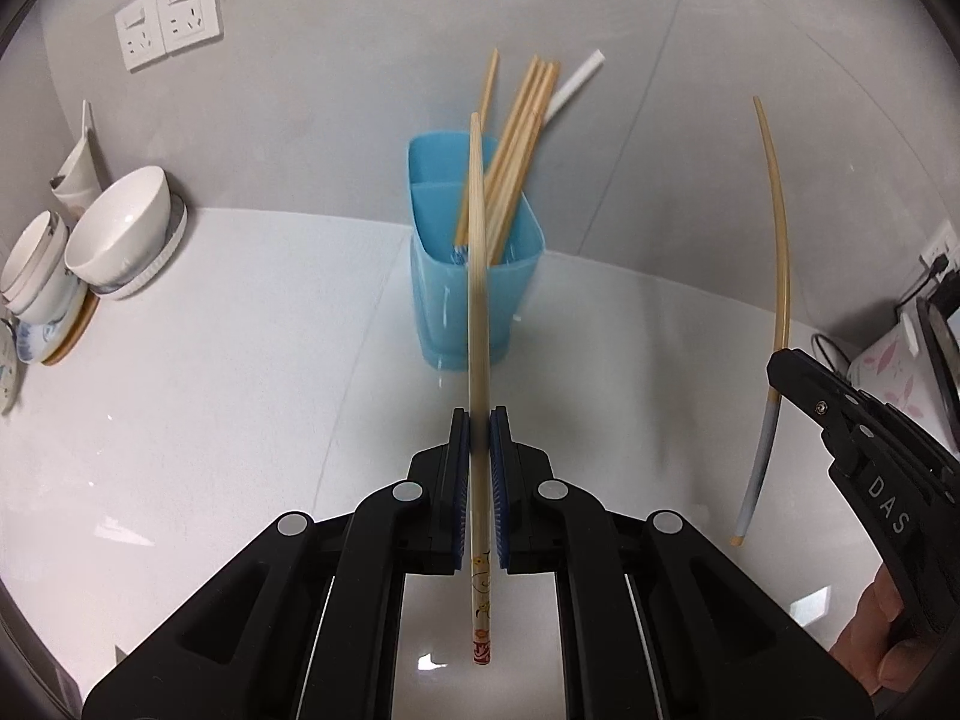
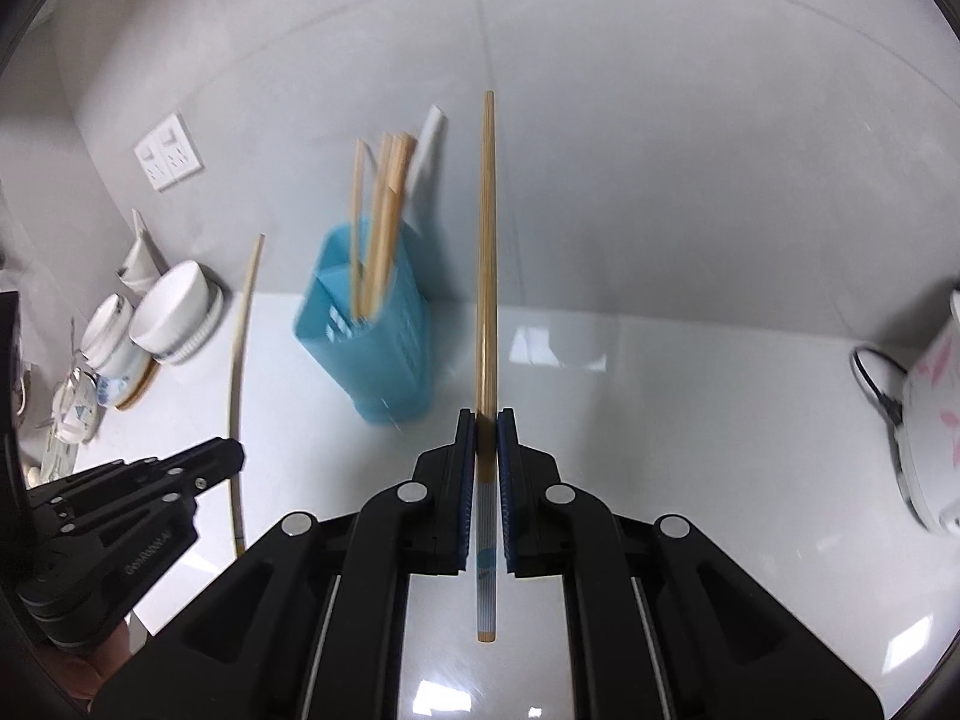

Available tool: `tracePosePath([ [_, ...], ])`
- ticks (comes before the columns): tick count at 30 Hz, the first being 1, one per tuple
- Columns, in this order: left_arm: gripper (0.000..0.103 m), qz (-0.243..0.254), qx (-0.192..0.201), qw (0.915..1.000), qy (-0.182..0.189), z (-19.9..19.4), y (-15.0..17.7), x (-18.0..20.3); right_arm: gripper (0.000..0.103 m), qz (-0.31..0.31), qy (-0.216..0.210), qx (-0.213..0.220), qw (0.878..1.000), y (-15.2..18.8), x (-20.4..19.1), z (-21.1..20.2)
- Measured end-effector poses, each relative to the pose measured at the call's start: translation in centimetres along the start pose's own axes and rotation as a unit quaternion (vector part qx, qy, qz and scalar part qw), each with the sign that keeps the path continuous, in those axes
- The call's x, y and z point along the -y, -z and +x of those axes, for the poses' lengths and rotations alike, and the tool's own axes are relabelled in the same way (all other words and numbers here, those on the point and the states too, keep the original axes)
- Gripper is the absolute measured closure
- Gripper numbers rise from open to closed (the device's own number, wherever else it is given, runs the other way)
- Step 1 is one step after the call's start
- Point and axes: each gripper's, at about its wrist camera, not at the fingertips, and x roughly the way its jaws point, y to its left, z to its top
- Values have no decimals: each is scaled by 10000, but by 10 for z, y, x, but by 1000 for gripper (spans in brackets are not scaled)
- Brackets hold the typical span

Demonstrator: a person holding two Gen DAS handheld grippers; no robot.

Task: Organize utensils
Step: 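Lift both chopsticks and carry them upright over the blue utensil holder, then open the left tool to drop its chopstick in the holder while the right tool lowers its chopstick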

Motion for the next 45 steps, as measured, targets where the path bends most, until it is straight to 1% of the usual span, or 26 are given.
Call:
tracePosePath([
  [6, 97, 5, 319, 9995, 40, -5, -30, -16, 96, -63, -281, 418, 9987, -27, -21, 4],
  [9, 97, 34, 479, 9988, 88, -7, -44, -20, 96, -66, -306, 566, 9979, -41, -31, 9],
  [13, 97, 68, 751, 9968, 251, -8, -65, -24, 96, -4, -285, 741, 9968, -56, -39, 15],
  [17, 97, 81, 1083, 9930, 463, -8, -83, -27, 96, 45, -250, 871, 9959, -63, -42, 21],
  [19, 97, 69, 1293, 9898, 595, -8, -94, -29, 96, 84, -228, 911, 9955, -66, -42, 24],
  [21, 97, 68, 1507, 9864, 652, -8, -101, -28, 96, 152, -231, 928, 9953, -70, -40, 27],
  [24, 97, 9, 1661, 9834, 725, -1, -114, -28, 96, 225, -246, 891, 9955, -76, -36, 31],
  [26, 97, -37, 1769, 9813, 758, 2, -117, -26, 96, 224, -307, 865, 9955, -79, -34, 33],
  [29, 97, -60, 2096, 9742, 839, 7, -122, -27, 96, 71, -314, 962, 9948, -82, -30, 32],
  [32, 97, -47, 2379, 9677, 838, 14, -120, -20, 96, 77, -353, 989, 9944, -84, -24, 34],
  [34, 97, 9, 2472, 9657, 792, 19, -118, -14, 96, 50, -354, 978, 9946, -83, -18, 36],
  [39, 97, 197, 2554, 9645, 649, 36, -111, -3, 96, 56, -404, 971, 9944, -80, -10, 40],
  [45, 97, 328, 2444, 9675, 561, 58, -105, 5, 96, 50, -471, 901, 9948, -78, -3, 49],
])
